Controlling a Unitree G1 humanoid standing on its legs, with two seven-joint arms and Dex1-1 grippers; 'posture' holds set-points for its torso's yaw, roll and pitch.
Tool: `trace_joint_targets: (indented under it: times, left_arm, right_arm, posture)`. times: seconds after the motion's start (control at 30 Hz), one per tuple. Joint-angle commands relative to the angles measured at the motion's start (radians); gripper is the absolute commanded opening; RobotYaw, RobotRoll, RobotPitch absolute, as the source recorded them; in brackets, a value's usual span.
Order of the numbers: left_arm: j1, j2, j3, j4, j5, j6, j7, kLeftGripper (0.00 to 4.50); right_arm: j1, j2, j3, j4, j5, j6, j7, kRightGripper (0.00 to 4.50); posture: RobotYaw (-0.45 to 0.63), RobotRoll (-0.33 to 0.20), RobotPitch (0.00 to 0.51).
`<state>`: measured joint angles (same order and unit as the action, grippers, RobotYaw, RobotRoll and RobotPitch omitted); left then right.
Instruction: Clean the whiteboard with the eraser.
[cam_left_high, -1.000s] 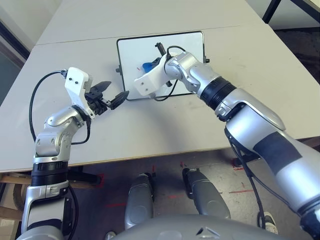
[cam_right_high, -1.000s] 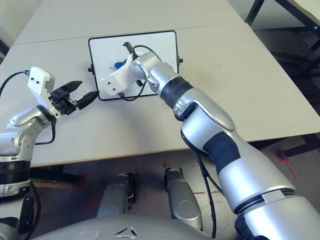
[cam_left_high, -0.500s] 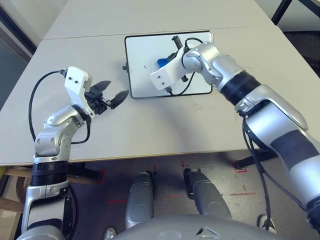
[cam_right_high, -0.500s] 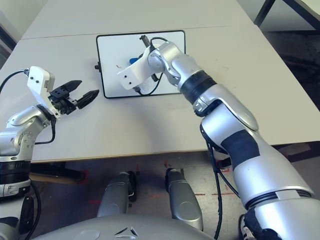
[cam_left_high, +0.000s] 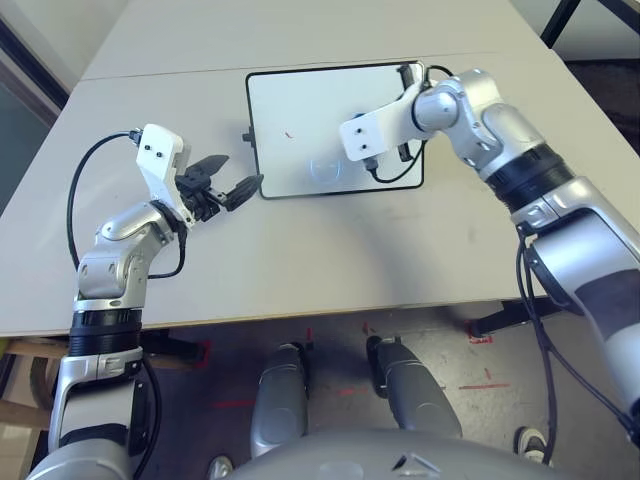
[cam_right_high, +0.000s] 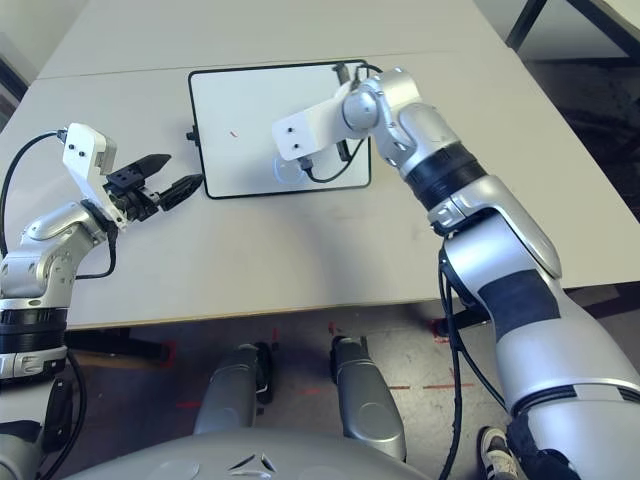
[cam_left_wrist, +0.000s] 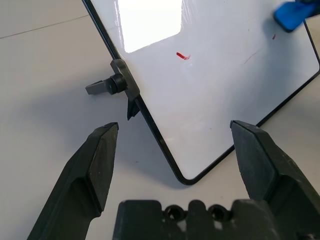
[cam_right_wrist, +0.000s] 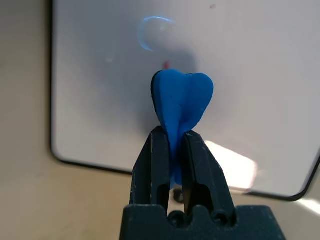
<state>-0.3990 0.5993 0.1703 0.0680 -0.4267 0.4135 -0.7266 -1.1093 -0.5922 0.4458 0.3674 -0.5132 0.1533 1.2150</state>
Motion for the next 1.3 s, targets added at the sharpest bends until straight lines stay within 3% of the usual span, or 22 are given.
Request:
trace_joint_targets:
  times: [0.03,0.23,0.4,0.7,0.93,1.23,1.27,1.3]
  left_arm:
    - [-0.015,0.000,-0.020,0.031,0.020,-0.011,-0.019,4.50]
    - [-0.046,-0.004,-0.035,0.071,0.028,-0.026,-0.034,4.50]
    - [-0.066,-0.007,-0.042,0.098,0.036,-0.038,-0.045,4.50]
    - [-0.081,-0.002,-0.038,0.112,0.043,-0.043,-0.055,4.50]
    - [-0.067,0.015,-0.024,0.097,0.040,-0.035,-0.057,4.50]
    - [-0.050,0.023,-0.016,0.069,0.036,-0.020,-0.051,4.50]
    - [-0.051,0.023,-0.016,0.070,0.036,-0.020,-0.052,4.50]
    - [-0.051,0.024,-0.016,0.071,0.037,-0.019,-0.052,4.50]
  right_arm:
    - [0.045,-0.056,-0.069,-0.136,0.098,0.135,0.127,0.12]
    - [0.091,-0.178,-0.114,-0.097,0.116,0.263,0.133,0.12]
    - [0.101,-0.205,-0.116,0.068,0.102,0.347,0.064,0.12]
    - [0.018,-0.091,-0.130,0.456,0.133,0.344,-0.128,0.12]
    - [-0.042,-0.016,-0.143,0.585,0.164,0.315,-0.197,0.12]
    - [-0.060,0.013,-0.148,0.664,0.169,0.319,-0.238,0.12]
    - [-0.062,0.015,-0.152,0.669,0.171,0.319,-0.248,0.85]
    - [-0.061,0.012,-0.152,0.668,0.172,0.317,-0.238,1.12]
  posture:
    - [-0.15,0.000,0.189]
    - [-0.18,0.000,0.190]
    - [-0.19,0.000,0.191]
    - [-0.17,0.000,0.198]
    - [-0.15,0.000,0.201]
    - [-0.14,0.000,0.202]
    - [-0.14,0.000,0.202]
    - [-0.14,0.000,0.202]
